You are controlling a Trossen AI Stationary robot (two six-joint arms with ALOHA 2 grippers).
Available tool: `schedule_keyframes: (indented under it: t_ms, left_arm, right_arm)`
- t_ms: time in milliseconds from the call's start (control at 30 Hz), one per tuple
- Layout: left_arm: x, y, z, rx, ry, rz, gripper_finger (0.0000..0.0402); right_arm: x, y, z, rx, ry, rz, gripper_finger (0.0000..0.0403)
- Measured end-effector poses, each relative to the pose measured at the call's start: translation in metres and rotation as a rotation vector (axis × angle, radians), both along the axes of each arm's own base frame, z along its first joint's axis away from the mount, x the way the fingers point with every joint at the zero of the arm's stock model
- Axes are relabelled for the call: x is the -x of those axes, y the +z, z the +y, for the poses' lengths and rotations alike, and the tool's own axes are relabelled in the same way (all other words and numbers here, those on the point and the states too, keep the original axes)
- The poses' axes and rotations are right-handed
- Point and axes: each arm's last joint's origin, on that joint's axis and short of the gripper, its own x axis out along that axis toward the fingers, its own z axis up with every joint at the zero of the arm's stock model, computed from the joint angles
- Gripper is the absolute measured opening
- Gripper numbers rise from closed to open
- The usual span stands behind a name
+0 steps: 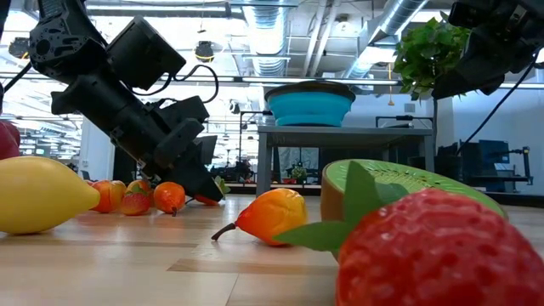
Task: Pick & Place Fruit
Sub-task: Put the yellow pear into the strainer bowl
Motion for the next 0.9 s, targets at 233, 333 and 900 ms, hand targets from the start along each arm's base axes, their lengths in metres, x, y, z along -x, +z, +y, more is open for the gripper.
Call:
schedule_keyframes:
  t_ms: [233, 333, 900]
  left_arm:
    - [-0.0002, 0.0002, 0.0, 0.003, 0.003, -0.003, 0.014]
    - [-0.0002, 0.0002, -0.0002, 0.008, -0.002, -0.003, 0.0139]
    - [-0.0004, 0.0003, -0.0003, 0.007, -0.007, -0.003, 0.0139]
  right_arm:
    - [0.0001, -0.0001, 0.0, 0.007, 0.004, 0.003, 0.0]
    - [0.0001, -0.0001, -0.0001, 0.007, 0.005, 0.003, 0.0]
    - [0.0015, -0.0015, -0.001, 0.022, 0.006, 0.024, 0.0]
